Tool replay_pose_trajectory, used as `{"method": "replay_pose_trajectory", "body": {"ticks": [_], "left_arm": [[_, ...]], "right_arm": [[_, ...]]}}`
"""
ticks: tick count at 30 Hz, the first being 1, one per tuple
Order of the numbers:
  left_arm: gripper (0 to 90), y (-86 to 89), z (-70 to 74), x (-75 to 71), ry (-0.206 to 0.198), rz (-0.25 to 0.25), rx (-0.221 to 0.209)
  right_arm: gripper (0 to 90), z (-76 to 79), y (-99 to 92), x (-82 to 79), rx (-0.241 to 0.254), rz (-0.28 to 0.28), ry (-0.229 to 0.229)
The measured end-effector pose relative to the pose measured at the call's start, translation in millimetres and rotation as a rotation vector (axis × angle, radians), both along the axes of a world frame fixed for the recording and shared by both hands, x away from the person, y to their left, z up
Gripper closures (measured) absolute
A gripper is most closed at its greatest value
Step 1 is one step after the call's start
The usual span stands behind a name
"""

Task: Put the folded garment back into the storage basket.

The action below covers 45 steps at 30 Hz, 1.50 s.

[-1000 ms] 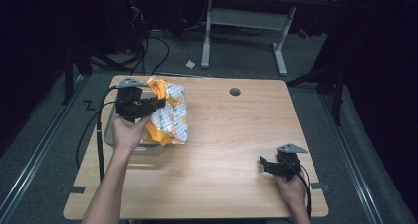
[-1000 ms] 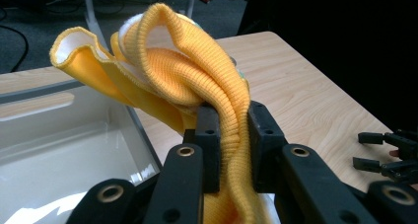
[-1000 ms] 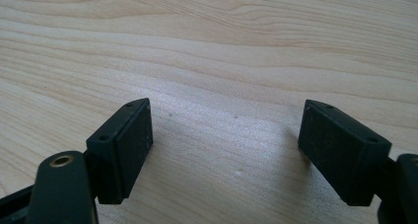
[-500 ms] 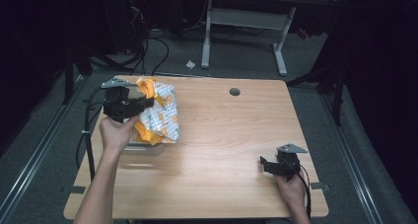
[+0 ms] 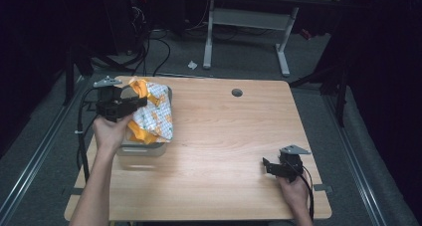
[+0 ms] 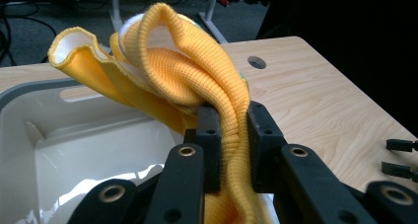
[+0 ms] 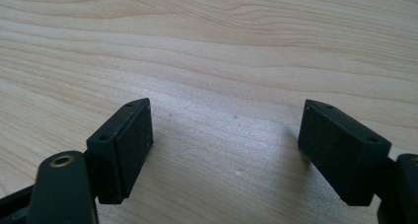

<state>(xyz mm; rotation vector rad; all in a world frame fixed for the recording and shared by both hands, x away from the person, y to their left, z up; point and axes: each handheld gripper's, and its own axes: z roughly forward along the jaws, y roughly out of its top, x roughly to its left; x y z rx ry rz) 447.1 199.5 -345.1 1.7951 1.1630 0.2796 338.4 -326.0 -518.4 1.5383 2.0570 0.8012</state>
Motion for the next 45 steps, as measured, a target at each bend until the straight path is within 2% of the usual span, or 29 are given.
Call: {"method": "replay_pose_trajectory", "body": {"ticks": [8, 14, 23, 25, 30, 36, 39, 42, 45], "left_arm": [[79.0, 8.4, -8.5, 6.3, 0.016, 0.007, 0.002], [78.9, 11.1, -16.0, 11.8, 0.02, 0.008, 0.05], [78.9, 16.2, -46.6, 22.9, 0.06, 0.033, 0.077], [78.8, 17.1, -52.6, 23.8, 0.054, 0.042, 0.103], [78.7, 18.6, -68.4, 27.4, 0.069, 0.049, 0.124], [78.5, 13.6, -84.9, 32.7, 0.086, 0.045, 0.169], [78.4, 11.1, -91.2, 35.8, 0.093, 0.045, 0.188], [78.2, 9.2, -95.2, 38.4, 0.106, 0.045, 0.187], [77.8, 5.0, -98.9, 40.6, 0.104, 0.055, 0.214]], "right_arm": [[21.3, 0.0, 0.0, 0.0, 0.0, 0.0, 0.0], [21.3, 0.0, 0.1, -0.1, 0.0, 0.0, 0.0], [21.3, 0.0, 0.0, -0.2, -0.001, -0.002, 0.0], [21.3, 0.0, 0.0, -0.2, -0.001, -0.002, -0.001], [21.3, 0.0, 0.1, -0.3, 0.0, -0.003, 0.0], [21.3, 0.0, 0.1, -0.3, 0.0, -0.003, 0.0], [21.3, 0.0, 0.0, -0.3, -0.002, -0.002, -0.001], [21.3, 0.0, -0.1, -0.3, -0.003, -0.002, -0.001], [21.3, 0.0, 0.1, -0.5, -0.001, -0.004, 0.0]]}}
